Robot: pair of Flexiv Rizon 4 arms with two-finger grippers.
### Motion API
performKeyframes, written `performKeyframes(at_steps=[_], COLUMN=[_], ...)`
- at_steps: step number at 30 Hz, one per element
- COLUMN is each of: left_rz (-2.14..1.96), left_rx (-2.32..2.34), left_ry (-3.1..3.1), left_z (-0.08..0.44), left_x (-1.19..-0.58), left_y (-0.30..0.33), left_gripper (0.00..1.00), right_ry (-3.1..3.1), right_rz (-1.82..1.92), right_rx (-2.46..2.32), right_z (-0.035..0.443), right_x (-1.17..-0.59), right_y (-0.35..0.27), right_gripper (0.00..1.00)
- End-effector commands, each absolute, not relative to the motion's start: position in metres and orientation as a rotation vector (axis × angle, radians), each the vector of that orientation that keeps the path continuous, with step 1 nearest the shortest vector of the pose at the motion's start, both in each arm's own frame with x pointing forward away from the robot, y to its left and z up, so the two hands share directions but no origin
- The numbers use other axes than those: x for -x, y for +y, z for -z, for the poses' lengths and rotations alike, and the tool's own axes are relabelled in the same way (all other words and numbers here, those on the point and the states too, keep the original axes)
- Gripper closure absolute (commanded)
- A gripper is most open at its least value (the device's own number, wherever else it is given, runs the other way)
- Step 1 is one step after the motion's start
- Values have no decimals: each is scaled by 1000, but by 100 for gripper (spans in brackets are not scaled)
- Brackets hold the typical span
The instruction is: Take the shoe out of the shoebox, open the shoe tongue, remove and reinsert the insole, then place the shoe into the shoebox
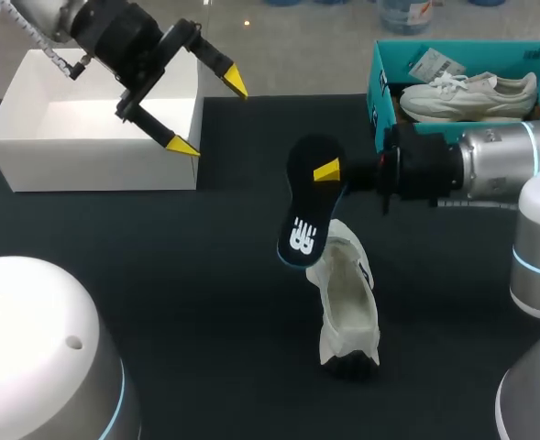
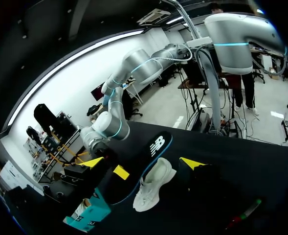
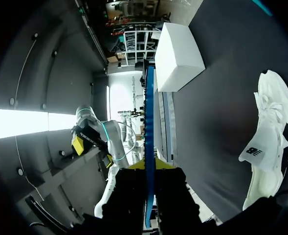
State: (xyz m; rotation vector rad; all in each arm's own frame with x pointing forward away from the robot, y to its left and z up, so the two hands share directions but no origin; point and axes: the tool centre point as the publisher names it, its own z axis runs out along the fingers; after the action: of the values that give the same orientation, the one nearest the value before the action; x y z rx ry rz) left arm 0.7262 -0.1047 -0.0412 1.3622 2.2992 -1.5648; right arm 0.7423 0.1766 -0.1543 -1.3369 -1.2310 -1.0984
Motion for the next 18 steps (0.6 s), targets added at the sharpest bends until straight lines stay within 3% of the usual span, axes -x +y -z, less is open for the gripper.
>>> performKeyframes(at_steps=[1, 8, 18], left_rz=[1561, 1561, 1193], left_rx=[-1377, -1377, -1873], left_ry=[2306, 2306, 2019], left_z=[41, 41, 27], left_x=[-729, -729, -734], left_y=[-105, -105, -147], left_gripper=[0, 0, 0], right_ry=[-1234, -1203, -1203], right_rz=[1087, 1068, 1068], right_rx=[1327, 1372, 1372], right_z=[161, 164, 164], right_x=[-741, -737, -737], right_y=[180, 179, 179], right_gripper=[100, 100, 100])
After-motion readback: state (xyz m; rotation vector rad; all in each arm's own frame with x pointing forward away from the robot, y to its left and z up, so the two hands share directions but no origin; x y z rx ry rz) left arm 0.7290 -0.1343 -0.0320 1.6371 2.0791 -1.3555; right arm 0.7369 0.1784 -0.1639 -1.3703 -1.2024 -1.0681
